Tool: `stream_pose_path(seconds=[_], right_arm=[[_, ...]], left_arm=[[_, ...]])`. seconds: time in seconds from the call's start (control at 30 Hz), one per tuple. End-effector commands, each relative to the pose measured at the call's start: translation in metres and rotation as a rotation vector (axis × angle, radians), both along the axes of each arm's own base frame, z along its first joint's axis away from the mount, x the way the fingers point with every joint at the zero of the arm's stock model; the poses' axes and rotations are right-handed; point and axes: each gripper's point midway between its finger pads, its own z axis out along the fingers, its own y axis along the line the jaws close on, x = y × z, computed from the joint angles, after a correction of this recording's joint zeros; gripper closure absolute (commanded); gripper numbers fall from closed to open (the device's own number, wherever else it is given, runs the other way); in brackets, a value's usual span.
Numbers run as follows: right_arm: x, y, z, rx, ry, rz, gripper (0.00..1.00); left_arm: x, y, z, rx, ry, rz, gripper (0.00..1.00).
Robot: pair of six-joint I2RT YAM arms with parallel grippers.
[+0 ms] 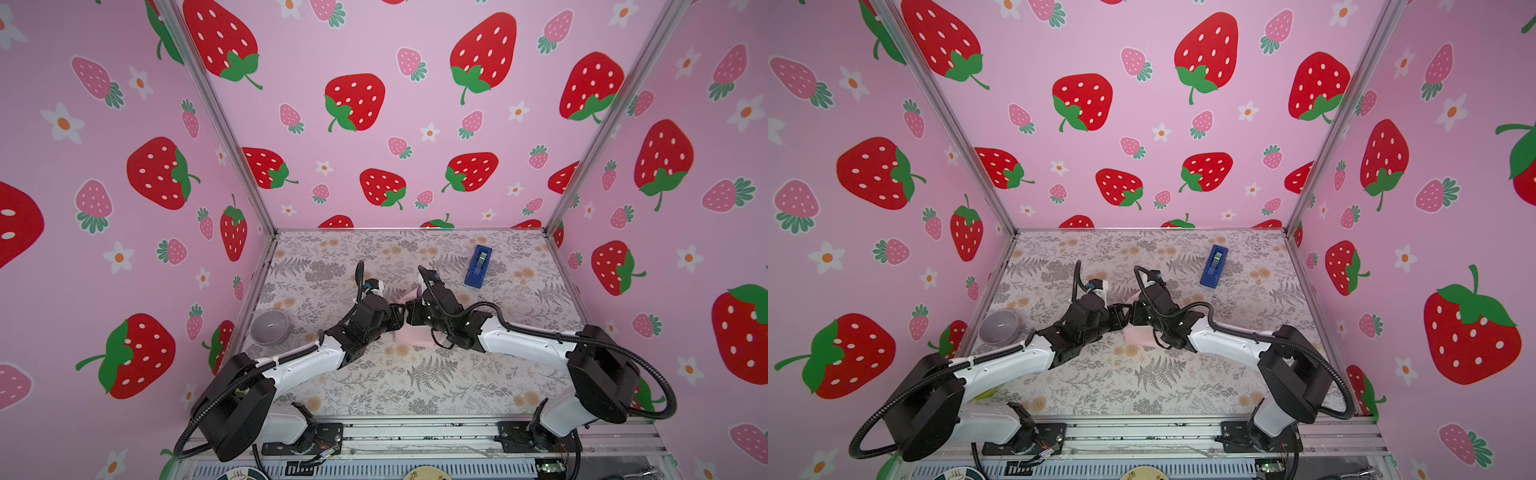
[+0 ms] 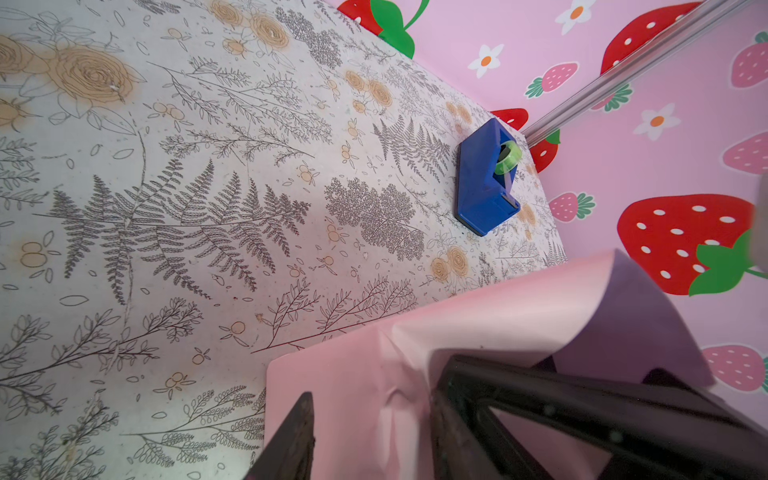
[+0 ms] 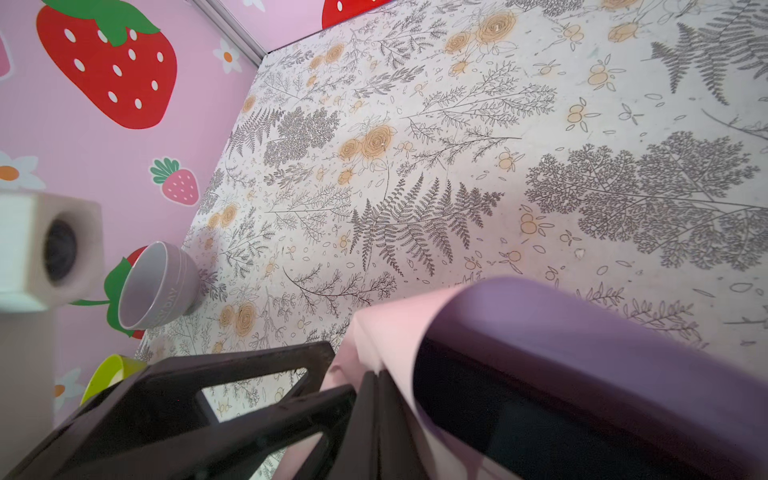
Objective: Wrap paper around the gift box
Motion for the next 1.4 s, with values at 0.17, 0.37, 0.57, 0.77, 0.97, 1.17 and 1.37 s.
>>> stream_pose_path(seconds=[0.17, 0.37, 0.57, 0.77, 0.97, 1.17, 1.37], right_arm=[[-0.006, -0.042, -0.036, -0.125, 0.069, -0.091, 1.0], [-0.015, -0.04, -0.036, -0.08, 0.079, -0.059, 1.0], [-0.018, -0.034, -0.043, -0.08, 0.097, -0.028, 1.0], [-0.018, -0.035, -0.042, -0.078, 0.093, -0.03, 1.0], [-0.018, -0.034, -0.043, -0.082, 0.095, -0.028, 1.0], [-0.018, -0.034, -0.04, -0.077, 0.092, -0.026, 1.0], [-0.014, -0.031, 0.002, -0.012, 0.044, -0.006, 0.99]], left_arm=[[-0.021, 0.019, -0.043, 0.129, 0.138, 0.011, 0.54], [-0.02, 0.019, -0.043, 0.129, 0.14, 0.011, 0.54], [-0.015, 0.007, -0.023, 0.139, 0.105, -0.052, 0.5], [-0.006, -0.005, -0.004, 0.122, 0.094, -0.119, 0.47], [-0.01, -0.015, -0.017, 0.105, 0.147, -0.18, 0.46], [-0.013, -0.015, -0.035, 0.1, 0.192, -0.184, 0.47], [-0.016, -0.005, -0.048, 0.119, 0.224, -0.159, 0.47]])
